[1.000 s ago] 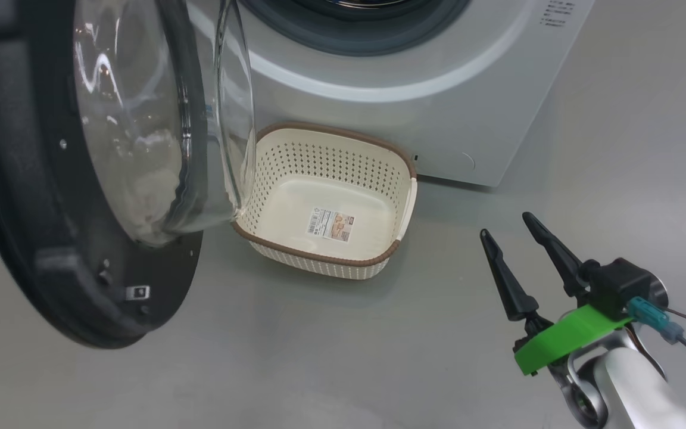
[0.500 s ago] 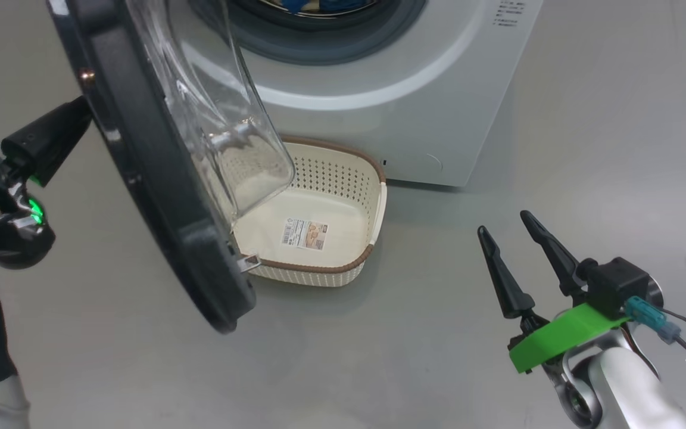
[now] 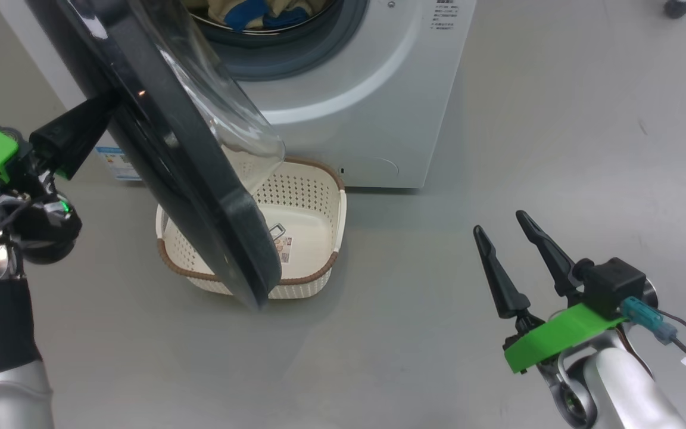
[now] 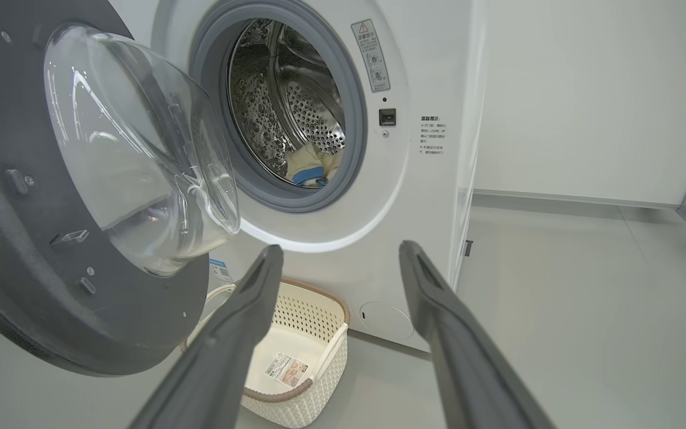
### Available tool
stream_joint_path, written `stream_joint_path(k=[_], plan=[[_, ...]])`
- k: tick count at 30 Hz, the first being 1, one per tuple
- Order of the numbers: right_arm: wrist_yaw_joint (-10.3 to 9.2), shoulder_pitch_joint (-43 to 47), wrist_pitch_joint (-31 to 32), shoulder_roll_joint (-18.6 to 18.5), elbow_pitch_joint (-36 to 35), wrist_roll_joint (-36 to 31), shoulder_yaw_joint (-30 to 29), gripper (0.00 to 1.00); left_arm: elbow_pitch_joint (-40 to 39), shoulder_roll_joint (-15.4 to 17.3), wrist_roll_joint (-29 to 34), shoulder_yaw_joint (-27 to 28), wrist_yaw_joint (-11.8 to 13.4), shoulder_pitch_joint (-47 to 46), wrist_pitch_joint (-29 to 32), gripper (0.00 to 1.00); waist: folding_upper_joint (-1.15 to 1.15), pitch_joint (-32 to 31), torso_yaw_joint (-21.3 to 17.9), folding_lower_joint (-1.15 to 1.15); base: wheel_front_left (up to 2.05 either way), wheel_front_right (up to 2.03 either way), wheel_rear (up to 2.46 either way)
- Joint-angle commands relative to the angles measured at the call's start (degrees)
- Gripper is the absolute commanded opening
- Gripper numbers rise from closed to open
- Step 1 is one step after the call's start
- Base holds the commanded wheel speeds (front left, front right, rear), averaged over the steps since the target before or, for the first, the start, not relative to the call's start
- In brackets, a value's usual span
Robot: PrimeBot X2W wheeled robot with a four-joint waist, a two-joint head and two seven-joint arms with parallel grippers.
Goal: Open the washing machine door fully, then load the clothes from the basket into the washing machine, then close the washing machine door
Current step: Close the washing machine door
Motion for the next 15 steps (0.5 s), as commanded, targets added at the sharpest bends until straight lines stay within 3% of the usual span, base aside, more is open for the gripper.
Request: stream_joint_path(k=[1, 15], plan=[[0.25, -0.71, -0.37, 0.13, -1.91, 0.41, 0.87, 1.00, -1.37, 1.43, 0.08, 0.87, 0.55, -3.22, -0.04, 0.00, 0.00, -0.01, -1.16, 0.00, 0.00, 0.00, 0.00], [0.25, -0.06, -0.37, 0.42, -1.94, 0.40, 0.60, 1.00, 1.35, 1.07, -0.23, 1.43, -0.75, -3.70, -1.08, 0.00, 0.00, -0.48, -4.99, 0.00, 0.00, 0.00, 0.00]])
